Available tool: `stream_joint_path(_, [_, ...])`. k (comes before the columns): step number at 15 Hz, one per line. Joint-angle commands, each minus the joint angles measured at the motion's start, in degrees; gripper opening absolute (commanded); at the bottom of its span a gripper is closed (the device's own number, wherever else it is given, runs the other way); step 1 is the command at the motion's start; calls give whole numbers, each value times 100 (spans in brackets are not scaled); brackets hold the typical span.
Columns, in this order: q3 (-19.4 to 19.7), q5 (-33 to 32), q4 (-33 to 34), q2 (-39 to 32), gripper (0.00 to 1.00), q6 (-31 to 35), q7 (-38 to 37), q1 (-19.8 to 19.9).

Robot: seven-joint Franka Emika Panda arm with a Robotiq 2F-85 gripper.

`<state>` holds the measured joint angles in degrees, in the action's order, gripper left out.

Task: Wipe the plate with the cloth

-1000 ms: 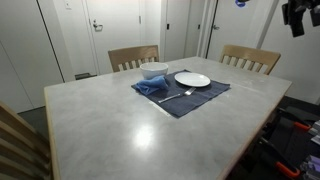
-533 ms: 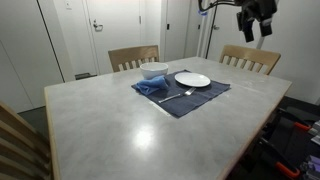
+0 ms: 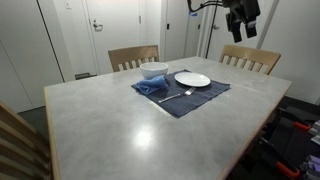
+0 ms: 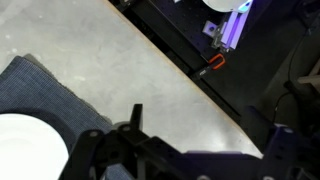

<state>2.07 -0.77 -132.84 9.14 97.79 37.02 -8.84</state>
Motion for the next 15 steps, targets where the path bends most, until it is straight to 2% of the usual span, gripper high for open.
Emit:
stream_joint_path(1, [-160, -73, -71, -5, 100, 272, 110, 120])
stream_joint_path(10, [-350, -8, 77, -543, 100, 2091, 267, 97])
stream_joint_path(15, [-397, -20, 19, -482, 100, 2066, 97, 118])
